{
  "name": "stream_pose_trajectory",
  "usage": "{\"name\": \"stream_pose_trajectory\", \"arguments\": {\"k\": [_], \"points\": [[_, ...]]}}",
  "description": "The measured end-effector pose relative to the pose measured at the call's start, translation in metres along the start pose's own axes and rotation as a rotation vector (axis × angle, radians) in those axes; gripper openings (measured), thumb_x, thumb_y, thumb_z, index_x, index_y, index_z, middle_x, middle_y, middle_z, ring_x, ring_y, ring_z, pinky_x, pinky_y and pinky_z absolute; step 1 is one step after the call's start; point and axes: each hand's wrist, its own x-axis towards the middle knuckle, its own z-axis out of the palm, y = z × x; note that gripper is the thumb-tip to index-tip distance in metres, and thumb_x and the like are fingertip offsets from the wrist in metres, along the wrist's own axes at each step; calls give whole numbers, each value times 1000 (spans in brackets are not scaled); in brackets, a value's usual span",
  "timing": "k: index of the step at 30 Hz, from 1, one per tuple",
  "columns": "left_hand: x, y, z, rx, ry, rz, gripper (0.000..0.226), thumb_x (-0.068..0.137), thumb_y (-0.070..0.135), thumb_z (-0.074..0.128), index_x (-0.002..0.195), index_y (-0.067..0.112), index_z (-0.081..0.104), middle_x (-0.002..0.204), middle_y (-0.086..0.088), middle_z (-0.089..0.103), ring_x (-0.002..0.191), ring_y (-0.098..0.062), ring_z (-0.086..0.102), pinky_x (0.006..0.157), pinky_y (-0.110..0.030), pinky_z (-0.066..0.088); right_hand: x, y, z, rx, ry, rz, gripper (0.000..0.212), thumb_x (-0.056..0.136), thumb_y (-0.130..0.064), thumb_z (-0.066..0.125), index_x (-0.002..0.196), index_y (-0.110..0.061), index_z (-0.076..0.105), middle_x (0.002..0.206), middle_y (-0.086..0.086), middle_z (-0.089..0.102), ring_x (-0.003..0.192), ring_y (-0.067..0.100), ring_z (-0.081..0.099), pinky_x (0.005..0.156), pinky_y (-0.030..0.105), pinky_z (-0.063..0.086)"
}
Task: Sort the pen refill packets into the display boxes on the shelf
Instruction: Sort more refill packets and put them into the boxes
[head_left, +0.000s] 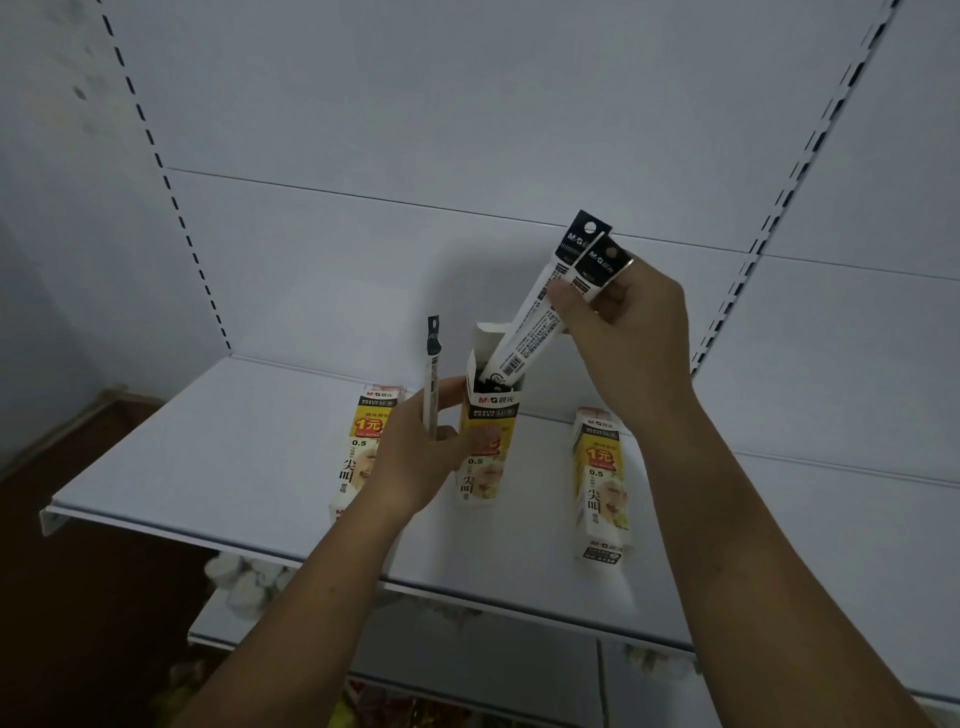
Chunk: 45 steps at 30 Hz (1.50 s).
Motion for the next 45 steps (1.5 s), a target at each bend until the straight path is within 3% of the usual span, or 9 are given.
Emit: {"name": "stream_pose_trajectory", "arguments": {"k": [6,15,21,24,27,32,37,40,45], "points": [[-1,0,0,20,-4,2,49,89,13,82,115,50,62,114,35,71,51,-8,59,59,-21,55,4,-11,-9,1,33,-49,14,96,-18,74,98,-31,70,92,-11,76,82,10,75,78,39,63],[1,-3,1,-27,-5,11,46,90,11,81,115,46,64,113,30,73,53,-17,55,57,-22,55,2,-15,-8,-48,-109,-115,19,98,-20,72,105,-37,70,92,-2,78,84,26,72,78,36,58],[0,-2,1,-14,-17,17,46,90,12,80,116,47,63,115,30,73,53,-11,59,59,-18,54,11,-16,-11,-2,-59,-85,16,98,-15,72,104,-30,71,84,-23,75,80,2,73,72,18,57],[0,-2,1,0,-19,17,47,91,13,80,114,49,62,109,36,71,56,-14,60,59,-17,53,10,-16,-11,15,-24,-85,12,97,-14,72,106,-23,72,88,-15,75,80,5,73,72,22,59],[0,-1,1,5,-22,19,47,91,13,80,114,49,61,109,37,71,52,-7,60,59,-16,53,3,-15,-6,-31,-122,-99,17,97,-17,72,107,-31,72,90,-7,77,83,17,73,73,27,59],[0,-3,0,-30,-21,14,47,90,11,80,116,46,64,115,28,74,56,-14,60,59,-18,53,-3,-13,-5,-5,-144,-100,26,97,-19,73,101,-45,69,93,-18,76,87,24,73,80,40,60],[1,-1,2,-13,-21,25,48,89,11,81,114,48,63,108,36,72,56,-12,62,60,-18,54,0,-2,4,-103,-196,-53,14,97,-24,73,102,-37,73,88,-2,76,81,22,71,74,33,59],[2,-2,2,-12,-17,27,47,89,13,81,115,48,64,111,32,73,58,-21,59,61,-19,55,1,2,12,-145,-173,-56,8,97,-24,71,102,-31,73,80,4,72,68,15,66,62,18,51],[2,-2,0,12,-28,8,46,90,15,81,114,49,62,108,36,71,57,-15,61,60,-18,55,5,-5,12,-50,-141,-94,26,97,-20,71,96,-45,66,92,-1,76,84,28,72,76,44,60]]}}
